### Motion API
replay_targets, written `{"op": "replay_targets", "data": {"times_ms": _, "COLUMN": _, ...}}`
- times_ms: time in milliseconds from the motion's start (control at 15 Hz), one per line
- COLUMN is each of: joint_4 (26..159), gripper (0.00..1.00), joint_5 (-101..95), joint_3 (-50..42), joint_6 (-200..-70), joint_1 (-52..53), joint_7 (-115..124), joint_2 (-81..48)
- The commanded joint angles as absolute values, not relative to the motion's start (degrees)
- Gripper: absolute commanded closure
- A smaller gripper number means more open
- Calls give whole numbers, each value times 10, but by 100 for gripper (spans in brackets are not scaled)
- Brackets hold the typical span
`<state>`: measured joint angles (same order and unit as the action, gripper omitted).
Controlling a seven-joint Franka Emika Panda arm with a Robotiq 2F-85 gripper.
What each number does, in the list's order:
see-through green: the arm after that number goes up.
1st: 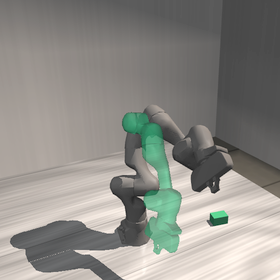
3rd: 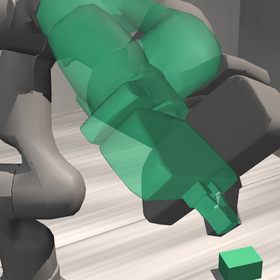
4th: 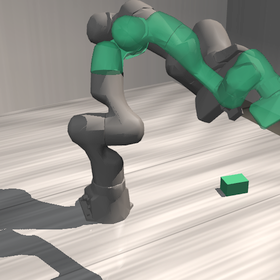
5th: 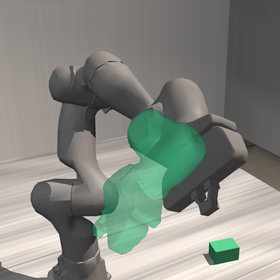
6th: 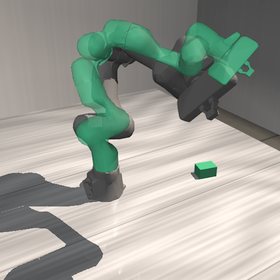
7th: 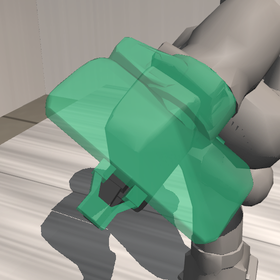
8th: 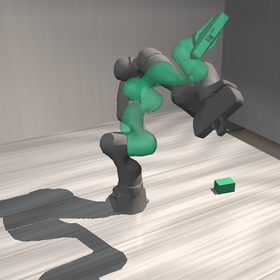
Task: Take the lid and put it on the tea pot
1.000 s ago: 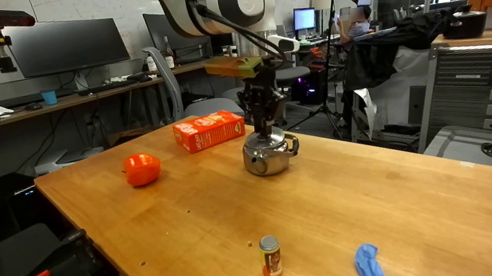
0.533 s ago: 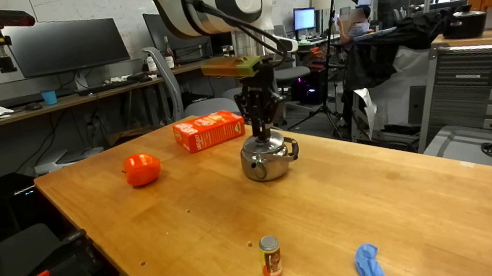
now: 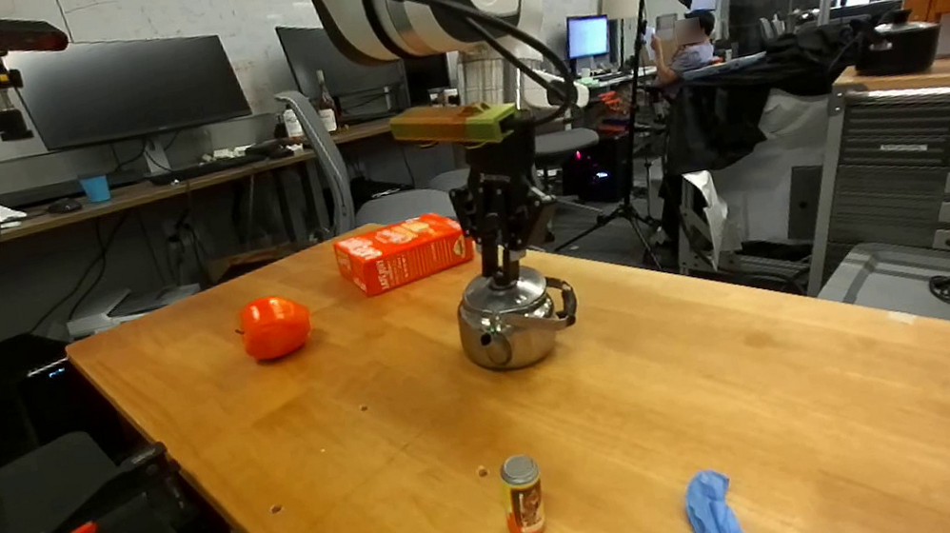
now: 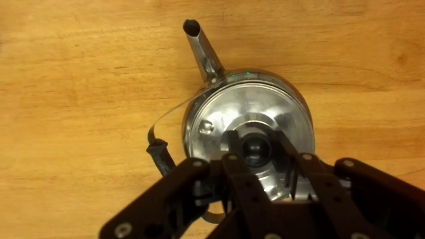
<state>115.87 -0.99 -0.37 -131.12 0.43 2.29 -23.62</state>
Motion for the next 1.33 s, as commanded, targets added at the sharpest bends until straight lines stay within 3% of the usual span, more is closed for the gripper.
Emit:
{"op": "replay_targets", "data": {"times_ms": 0, "joint_4": 1164, "gripper": 92, "joint_5": 7, "joint_3": 0, "joint_6": -1290, "joint_1": -10, "joint_7": -6, "joint_2": -227}}
{"op": "replay_targets", "data": {"times_ms": 667, "joint_4": 1230, "gripper": 92, "joint_5": 74, "joint_3": 19, "joint_6": -1384, "joint_1": -34, "joint_7": -77, "joint_2": -188}}
{"op": "replay_targets", "data": {"times_ms": 1267, "joint_4": 1262, "gripper": 92, "joint_5": 136, "joint_3": 28, "joint_6": -1389, "joint_1": -44, "joint_7": -124, "joint_2": -145}}
